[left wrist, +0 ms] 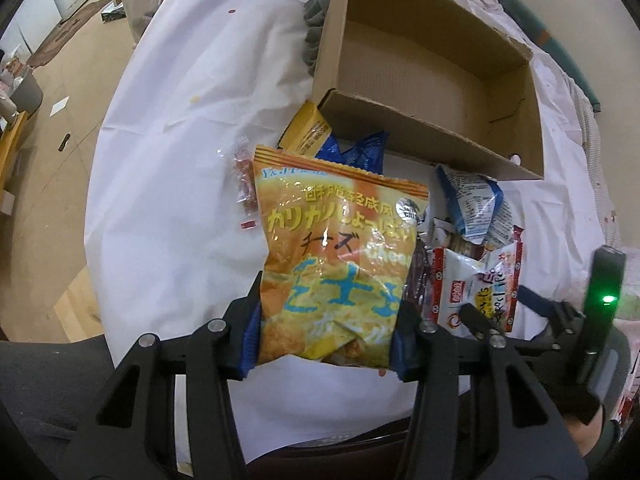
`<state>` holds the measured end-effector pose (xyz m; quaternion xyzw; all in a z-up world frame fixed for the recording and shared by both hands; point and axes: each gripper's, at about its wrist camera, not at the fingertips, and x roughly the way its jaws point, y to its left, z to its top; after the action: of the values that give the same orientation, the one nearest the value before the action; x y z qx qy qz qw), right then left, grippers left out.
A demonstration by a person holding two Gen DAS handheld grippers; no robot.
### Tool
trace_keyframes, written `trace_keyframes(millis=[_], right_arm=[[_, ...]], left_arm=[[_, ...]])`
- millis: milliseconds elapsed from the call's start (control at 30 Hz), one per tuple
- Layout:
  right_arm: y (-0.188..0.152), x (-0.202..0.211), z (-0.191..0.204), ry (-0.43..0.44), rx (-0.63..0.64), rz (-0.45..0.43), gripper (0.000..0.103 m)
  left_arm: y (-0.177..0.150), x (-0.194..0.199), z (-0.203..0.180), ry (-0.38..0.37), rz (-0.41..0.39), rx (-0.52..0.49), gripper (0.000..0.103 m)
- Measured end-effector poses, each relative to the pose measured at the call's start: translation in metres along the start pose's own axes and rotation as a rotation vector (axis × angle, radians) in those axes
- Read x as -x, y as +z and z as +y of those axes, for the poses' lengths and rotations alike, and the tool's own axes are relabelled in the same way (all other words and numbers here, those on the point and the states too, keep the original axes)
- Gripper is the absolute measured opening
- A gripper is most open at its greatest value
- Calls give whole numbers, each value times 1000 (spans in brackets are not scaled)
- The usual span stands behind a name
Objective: Organize snacks
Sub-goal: 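Carry both bags into the box and open both tools to release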
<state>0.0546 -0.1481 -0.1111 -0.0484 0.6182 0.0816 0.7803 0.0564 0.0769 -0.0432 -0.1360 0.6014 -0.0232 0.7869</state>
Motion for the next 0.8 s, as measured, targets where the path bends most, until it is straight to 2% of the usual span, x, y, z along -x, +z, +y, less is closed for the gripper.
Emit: trace_keyframes(millis=[33, 167, 267, 467, 633, 800], right_arm=[[-1, 0, 1, -6, 9, 2, 84], [-6, 12, 1, 18, 22, -12, 45], [-12, 24, -6, 86, 3, -22, 33], [-20, 56, -14, 195, -8, -77, 30], [-16, 95, -26, 266, -50, -200, 29], [5, 125, -49, 313, -125, -307, 29]], left_arm=[[3, -5, -4, -4, -1, -2, 46], [2, -10, -13, -22, -8, 2, 46], [4, -11, -12, -28, -15, 11, 46], [3, -11, -11, -13, -25, 14, 46], [5, -5, -8, 1, -63, 23, 46], [16, 12, -4, -24, -128, 58, 46]])
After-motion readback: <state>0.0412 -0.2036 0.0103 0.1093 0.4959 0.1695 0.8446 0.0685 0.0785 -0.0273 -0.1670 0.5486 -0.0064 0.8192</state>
